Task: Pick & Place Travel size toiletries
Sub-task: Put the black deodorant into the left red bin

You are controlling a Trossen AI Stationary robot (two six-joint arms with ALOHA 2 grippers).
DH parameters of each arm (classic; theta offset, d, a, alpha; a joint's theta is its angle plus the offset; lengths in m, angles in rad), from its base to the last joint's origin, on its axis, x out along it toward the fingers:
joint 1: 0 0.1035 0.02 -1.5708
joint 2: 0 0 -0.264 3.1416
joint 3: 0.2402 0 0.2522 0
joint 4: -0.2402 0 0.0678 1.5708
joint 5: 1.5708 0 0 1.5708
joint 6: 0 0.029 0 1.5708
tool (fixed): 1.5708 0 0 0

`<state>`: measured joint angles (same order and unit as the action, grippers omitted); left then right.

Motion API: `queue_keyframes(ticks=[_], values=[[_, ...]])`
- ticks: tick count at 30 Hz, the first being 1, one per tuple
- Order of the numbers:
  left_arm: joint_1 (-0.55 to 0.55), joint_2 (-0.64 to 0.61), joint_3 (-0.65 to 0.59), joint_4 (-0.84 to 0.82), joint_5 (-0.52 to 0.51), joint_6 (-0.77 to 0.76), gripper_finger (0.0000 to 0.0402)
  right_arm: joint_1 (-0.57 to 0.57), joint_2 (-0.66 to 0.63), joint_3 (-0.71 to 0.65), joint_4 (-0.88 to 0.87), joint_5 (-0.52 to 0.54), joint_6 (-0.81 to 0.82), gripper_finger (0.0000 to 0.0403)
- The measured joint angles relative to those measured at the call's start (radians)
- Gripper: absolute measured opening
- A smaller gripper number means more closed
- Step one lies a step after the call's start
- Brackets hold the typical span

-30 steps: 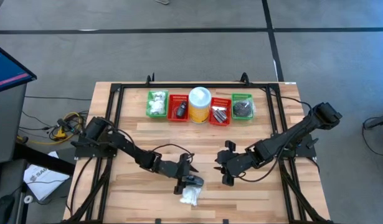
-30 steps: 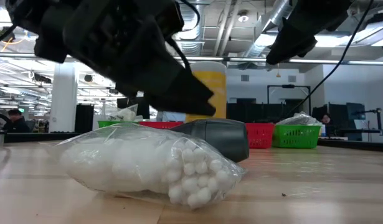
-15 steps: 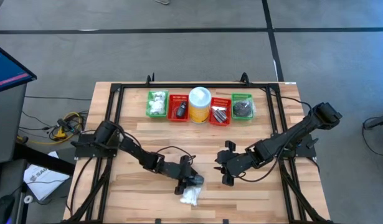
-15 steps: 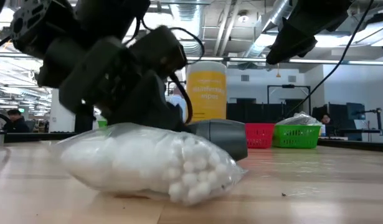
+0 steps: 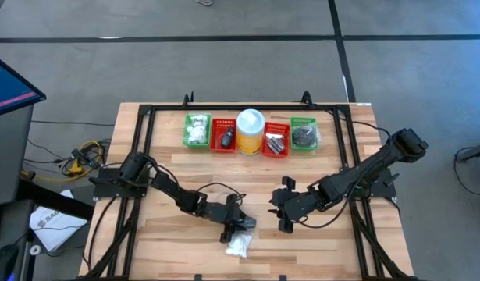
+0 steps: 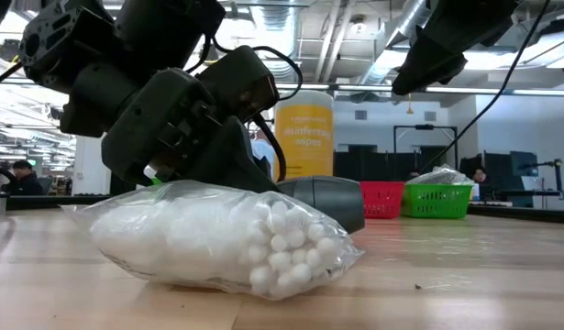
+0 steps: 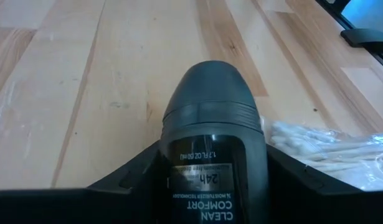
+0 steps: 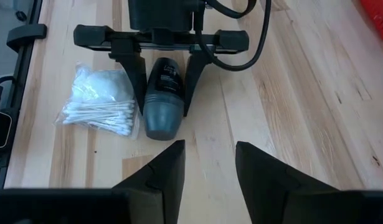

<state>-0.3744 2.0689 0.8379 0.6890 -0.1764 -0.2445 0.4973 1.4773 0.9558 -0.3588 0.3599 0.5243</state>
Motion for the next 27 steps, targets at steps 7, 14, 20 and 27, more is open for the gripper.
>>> queue_keyframes(ticks=[7, 14, 20, 27], values=[[0.0, -0.001, 0.0, -0.003, -0.001, 0.001, 0.0199, 0.0, 0.0, 0.0, 0.0, 0.0, 0.0, 0.0134], [0.003, -0.032, -0.006, -0.029, -0.01, 0.008, 0.0199, 0.0, 0.0, 0.0, -0.003, 0.0, 0.0, 0.013], [0.008, -0.125, -0.004, -0.102, -0.039, 0.015, 0.0199, 0.0, 0.0, 0.0, -0.003, 0.0, 0.0, 0.0132], [0.007, -0.264, -0.004, -0.283, -0.129, 0.022, 0.0199, 0.0, 0.0, 0.0, -0.002, 0.0, 0.0, 0.0133]])
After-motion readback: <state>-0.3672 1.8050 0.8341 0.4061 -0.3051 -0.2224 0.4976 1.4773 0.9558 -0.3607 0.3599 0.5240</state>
